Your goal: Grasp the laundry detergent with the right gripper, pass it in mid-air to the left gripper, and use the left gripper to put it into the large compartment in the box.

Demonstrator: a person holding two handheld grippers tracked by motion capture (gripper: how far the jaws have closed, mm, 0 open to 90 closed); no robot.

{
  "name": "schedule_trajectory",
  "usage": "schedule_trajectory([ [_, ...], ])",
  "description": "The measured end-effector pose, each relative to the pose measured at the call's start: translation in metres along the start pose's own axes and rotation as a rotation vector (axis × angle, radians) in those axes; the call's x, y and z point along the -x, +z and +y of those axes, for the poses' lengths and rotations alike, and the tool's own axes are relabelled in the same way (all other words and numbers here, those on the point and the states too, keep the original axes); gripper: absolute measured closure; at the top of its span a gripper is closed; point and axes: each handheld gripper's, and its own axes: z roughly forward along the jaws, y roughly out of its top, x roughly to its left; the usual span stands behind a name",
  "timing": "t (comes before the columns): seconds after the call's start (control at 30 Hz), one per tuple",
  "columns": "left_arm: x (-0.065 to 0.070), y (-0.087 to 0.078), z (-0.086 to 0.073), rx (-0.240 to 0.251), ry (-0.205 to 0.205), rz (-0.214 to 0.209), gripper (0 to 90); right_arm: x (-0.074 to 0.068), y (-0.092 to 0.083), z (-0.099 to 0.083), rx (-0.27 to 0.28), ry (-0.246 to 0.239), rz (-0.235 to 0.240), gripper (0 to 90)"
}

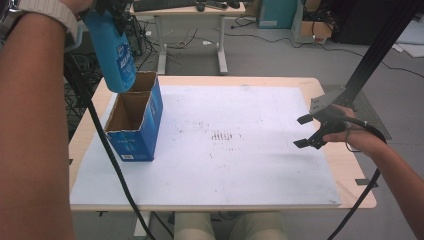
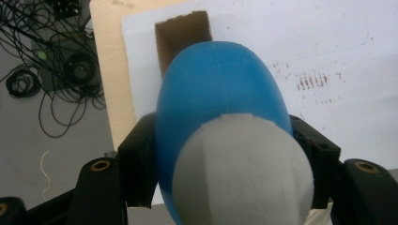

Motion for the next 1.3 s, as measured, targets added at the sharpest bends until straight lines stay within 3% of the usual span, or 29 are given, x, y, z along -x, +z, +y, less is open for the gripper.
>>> schedule_trajectory([
  [0.43, -0.019, 0.011, -0.002, 0.008, -0.068, 0.013, 37.1, 0.001, 0.002, -0.003, -0.002, 0.008, 0.0, 8.1],
  [1.03, -0.025, 0.039, -0.005, -0.001, -0.083, 0.009, 37.1, 0.002, 0.004, -0.004, -0.008, 0.027, -0.001, 8.1],
  [1.1, -0.026, 0.044, -0.005, -0.002, -0.085, 0.008, 37.1, 0.002, 0.003, -0.004, -0.036, 0.015, 0.001, 8.1],
  [1.17, -0.026, 0.05, -0.006, -0.008, -0.078, 0.012, 37.1, 0.001, 0.004, -0.005, -0.006, 0.03, 0.0, 8.1],
  [1.3, -0.027, 0.063, -0.007, -0.01, -0.078, 0.01, 37.1, 0.002, 0.004, -0.006, -0.01, 0.03, -0.004, 8.1],
])
